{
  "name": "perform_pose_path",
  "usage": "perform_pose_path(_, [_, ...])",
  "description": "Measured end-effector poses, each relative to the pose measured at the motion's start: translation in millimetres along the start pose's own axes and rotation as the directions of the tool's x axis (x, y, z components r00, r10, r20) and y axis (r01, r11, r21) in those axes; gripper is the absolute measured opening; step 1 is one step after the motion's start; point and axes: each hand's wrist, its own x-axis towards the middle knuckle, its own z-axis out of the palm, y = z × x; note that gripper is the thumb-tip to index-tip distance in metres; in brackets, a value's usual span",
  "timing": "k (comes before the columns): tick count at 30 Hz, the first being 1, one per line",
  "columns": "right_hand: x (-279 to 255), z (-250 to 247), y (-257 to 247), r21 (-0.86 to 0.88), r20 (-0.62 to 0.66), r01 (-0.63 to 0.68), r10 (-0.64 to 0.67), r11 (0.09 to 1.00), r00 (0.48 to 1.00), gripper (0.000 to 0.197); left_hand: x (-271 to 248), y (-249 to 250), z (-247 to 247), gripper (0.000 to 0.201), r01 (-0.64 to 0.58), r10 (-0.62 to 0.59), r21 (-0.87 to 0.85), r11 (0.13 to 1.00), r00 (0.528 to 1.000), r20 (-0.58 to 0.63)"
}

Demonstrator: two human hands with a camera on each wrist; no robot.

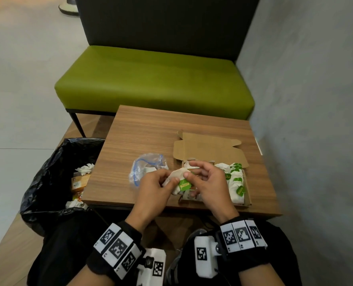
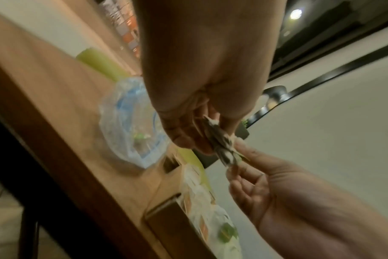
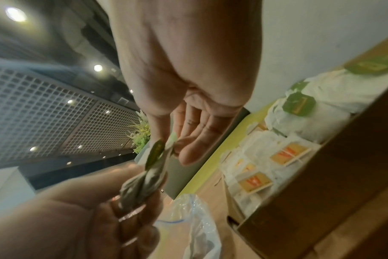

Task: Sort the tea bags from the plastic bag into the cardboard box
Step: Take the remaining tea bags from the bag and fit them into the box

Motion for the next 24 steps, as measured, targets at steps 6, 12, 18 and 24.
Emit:
perform_pose_path(6, [-12, 1, 8, 0.088, -0.010, -0.005, 0.006, 0.996, 1.000, 0.025, -4, -2, 20, 0.010, 0.046, -0.074, -0.176, 0.983, 0.985, -0.156])
perform_pose_path(12, [-13, -6, 12, 0.150, -0.121, -0.024, 0.042, 0.988, 0.992, 0.014, -9, 2, 32, 0.016, 0.006, -0.010, -0.115, 0.993, 0.999, -0.036])
perform_pose_path(18, [-13, -11, 14, 0.093, -0.045, -0.049, 0.053, 0.994, 0.998, 0.005, -5, 2, 38, 0.026, -0.039, 0.039, 0.051, 0.998, 0.999, 0.003])
perform_pose_path(24, [-11, -24, 10, -0.048, -0.042, -0.039, 0.037, 0.998, 0.998, 0.004, -3, 6, 38, 0.019, 0.025, -0.027, -0.068, 0.997, 0.999, -0.030])
